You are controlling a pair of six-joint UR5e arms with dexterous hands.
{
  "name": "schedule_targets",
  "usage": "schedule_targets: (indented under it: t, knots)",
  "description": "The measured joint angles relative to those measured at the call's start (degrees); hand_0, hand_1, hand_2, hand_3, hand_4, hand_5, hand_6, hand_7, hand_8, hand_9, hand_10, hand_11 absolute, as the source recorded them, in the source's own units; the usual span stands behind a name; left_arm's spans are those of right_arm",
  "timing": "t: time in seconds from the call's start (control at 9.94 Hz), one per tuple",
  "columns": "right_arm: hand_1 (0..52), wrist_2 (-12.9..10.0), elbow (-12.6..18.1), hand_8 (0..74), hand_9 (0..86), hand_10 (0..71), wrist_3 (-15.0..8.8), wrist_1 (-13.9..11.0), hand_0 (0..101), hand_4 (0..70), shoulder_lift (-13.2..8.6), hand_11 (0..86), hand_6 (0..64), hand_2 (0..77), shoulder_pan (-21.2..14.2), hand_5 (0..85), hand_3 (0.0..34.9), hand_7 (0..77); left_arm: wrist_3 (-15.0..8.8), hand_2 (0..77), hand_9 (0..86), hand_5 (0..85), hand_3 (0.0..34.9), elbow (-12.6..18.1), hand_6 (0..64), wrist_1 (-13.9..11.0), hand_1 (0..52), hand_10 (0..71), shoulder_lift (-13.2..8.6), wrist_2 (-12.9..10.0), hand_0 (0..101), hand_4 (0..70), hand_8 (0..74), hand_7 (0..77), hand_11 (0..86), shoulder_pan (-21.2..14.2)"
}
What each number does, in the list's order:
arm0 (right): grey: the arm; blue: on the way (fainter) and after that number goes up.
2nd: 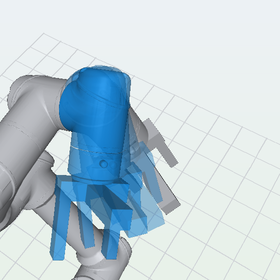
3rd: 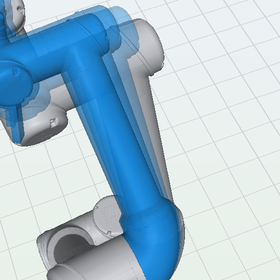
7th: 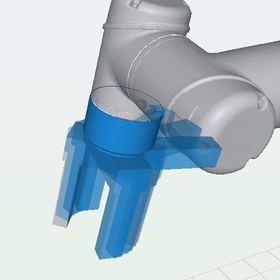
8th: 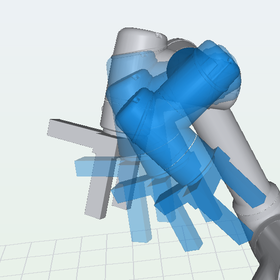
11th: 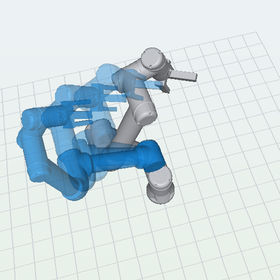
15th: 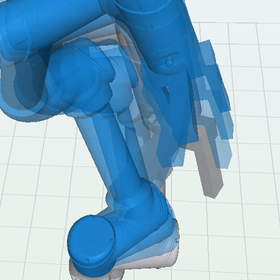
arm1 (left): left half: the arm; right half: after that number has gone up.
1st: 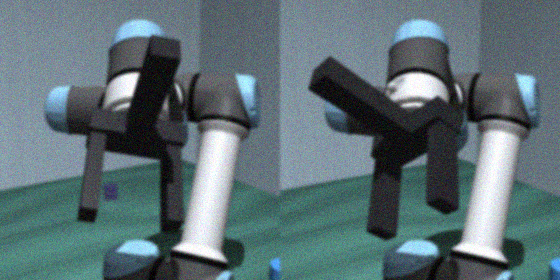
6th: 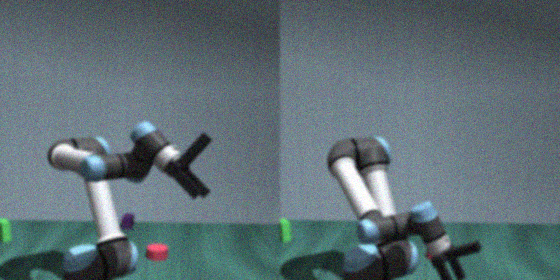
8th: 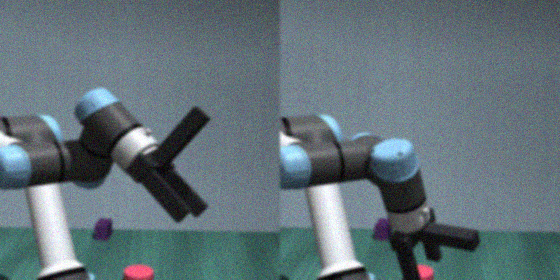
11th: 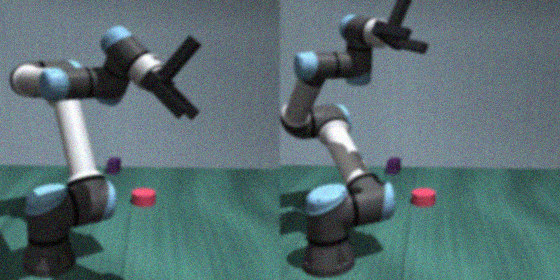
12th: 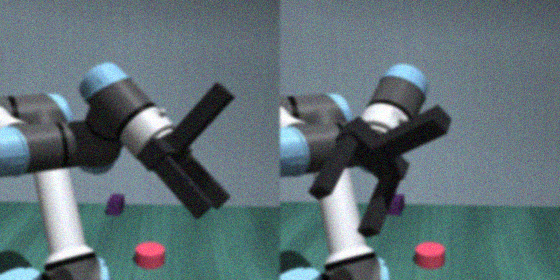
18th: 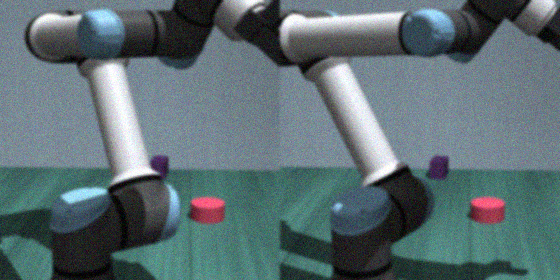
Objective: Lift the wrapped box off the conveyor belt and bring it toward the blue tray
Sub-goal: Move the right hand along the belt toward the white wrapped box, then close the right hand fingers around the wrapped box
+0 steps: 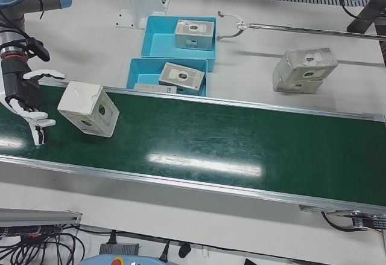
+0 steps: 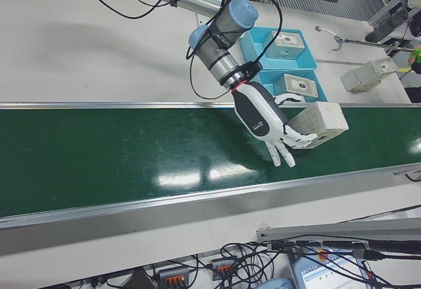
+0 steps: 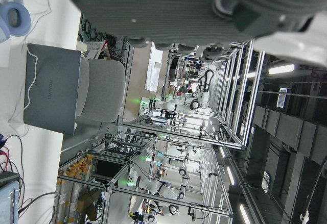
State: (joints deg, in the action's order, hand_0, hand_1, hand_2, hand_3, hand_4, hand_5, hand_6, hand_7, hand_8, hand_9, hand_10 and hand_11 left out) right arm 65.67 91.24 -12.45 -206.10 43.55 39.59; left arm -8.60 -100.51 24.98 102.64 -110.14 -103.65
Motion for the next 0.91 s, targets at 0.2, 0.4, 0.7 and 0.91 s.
schedule_targets:
  t: [0.2, 0.4, 0.7, 0.91]
  knots:
    - [19.1, -0.5, -0.1, 0.5, 3.8, 0.0, 0.0, 0.0, 50, 18.0, 0.0, 1.1, 8.2, 22.4, 0.0, 26.2, 17.4, 27.3, 0.0, 0.5, 0.0, 1.1, 0.0, 0.0, 0.0, 0.0, 0.0, 0.5, 0.0, 0.0, 0, 0.0, 0.5, 0.5, 0.0, 0.0]
    - [19.1, -1.0, -0.3, 0.5, 3.8, 0.0, -0.1, 0.0, 50, 18.0, -0.2, 1.1, 8.7, 22.9, -0.1, 26.2, 17.5, 28.4, 0.0, 1.1, 0.0, 1.1, 0.0, 0.0, 0.0, 0.0, 0.0, 0.5, 0.0, 0.0, 0, 0.0, 0.5, 0.5, 0.0, 0.0]
    - [19.1, -1.3, -1.1, 0.5, 4.4, 0.0, -0.1, 0.0, 50, 19.1, -0.8, 1.1, 8.7, 22.9, -0.3, 26.7, 17.3, 28.4, 0.0, 1.1, 0.0, 0.5, 0.0, 0.0, 0.0, 0.0, 0.0, 0.5, 0.0, 0.0, 0, 0.0, 0.5, 0.5, 0.5, 0.0]
    - [19.1, -1.3, -1.3, 0.5, 4.4, 0.0, -0.1, 0.0, 50, 19.1, -1.0, 1.1, 8.2, 22.9, -0.4, 26.7, 17.4, 28.4, 0.0, 1.1, 0.0, 1.1, 0.0, 0.0, 0.0, 0.0, 0.0, 0.5, 0.0, 0.0, 0, 0.0, 0.5, 0.5, 0.0, 0.0]
